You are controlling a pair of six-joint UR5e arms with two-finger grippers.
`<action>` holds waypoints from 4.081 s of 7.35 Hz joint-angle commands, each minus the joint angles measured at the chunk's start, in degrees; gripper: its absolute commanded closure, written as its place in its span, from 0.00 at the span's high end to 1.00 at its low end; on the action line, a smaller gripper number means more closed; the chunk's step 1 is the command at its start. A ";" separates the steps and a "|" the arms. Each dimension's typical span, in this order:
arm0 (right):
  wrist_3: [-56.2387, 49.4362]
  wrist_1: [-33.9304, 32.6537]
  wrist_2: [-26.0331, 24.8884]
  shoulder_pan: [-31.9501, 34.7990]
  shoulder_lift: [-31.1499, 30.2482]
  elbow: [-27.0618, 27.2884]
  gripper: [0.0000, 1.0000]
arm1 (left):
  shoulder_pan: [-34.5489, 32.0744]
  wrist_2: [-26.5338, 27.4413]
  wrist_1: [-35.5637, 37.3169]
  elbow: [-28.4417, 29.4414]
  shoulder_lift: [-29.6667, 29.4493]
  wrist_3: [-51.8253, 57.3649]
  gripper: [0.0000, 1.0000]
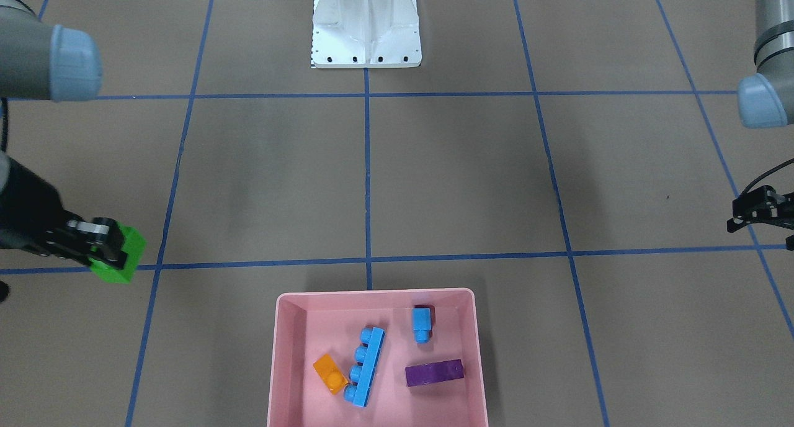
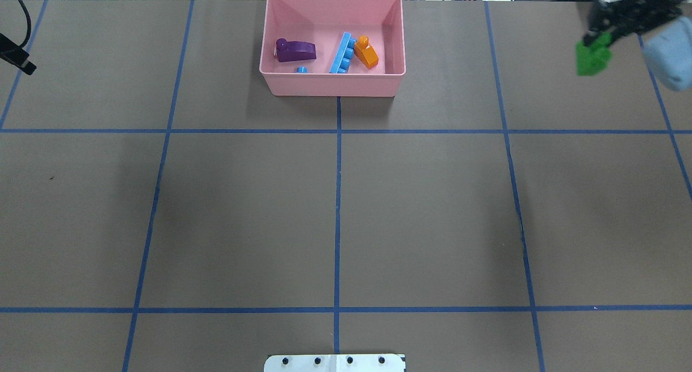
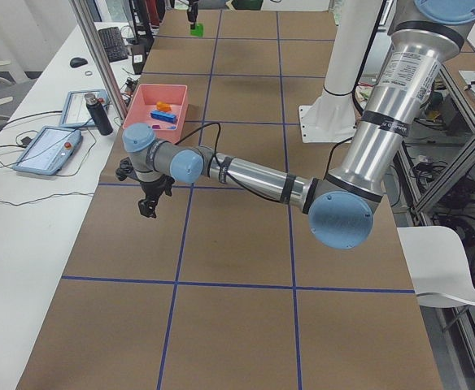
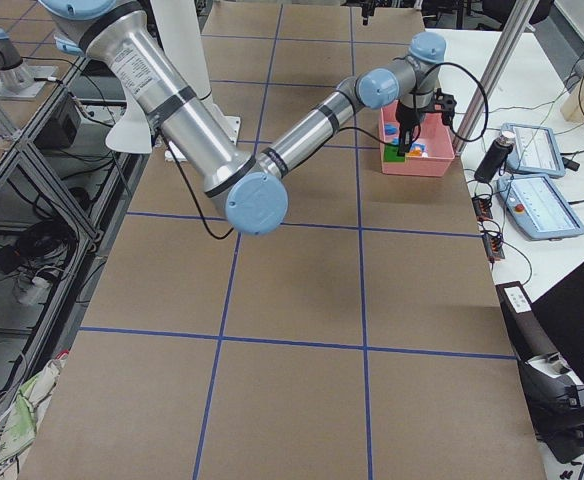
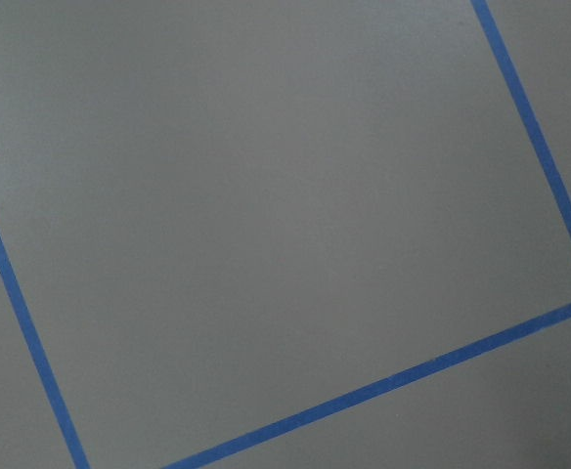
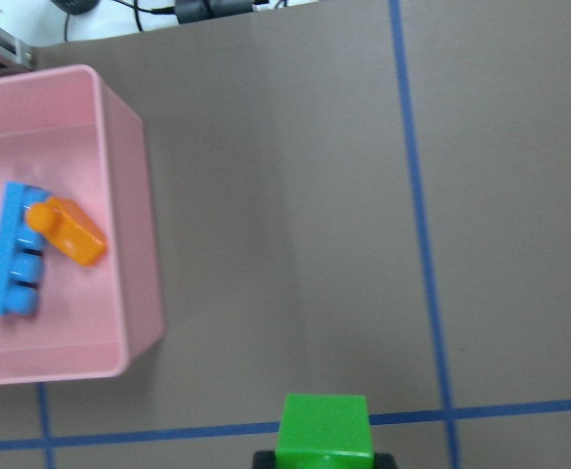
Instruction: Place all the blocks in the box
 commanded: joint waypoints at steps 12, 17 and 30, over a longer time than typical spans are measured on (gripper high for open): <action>9.87 24.48 -14.95 -9.29 22.92 -40.23 1.00 | -0.26 -3.50 0.00 0.11 0.07 -2.85 1.00; -8.50 11.20 -5.61 -0.14 5.03 -17.49 1.00 | -7.18 -4.84 4.83 -2.60 6.58 -0.75 1.00; -42.63 14.35 0.82 19.73 -63.45 21.39 1.00 | -17.49 0.52 9.31 -4.98 18.10 14.65 1.00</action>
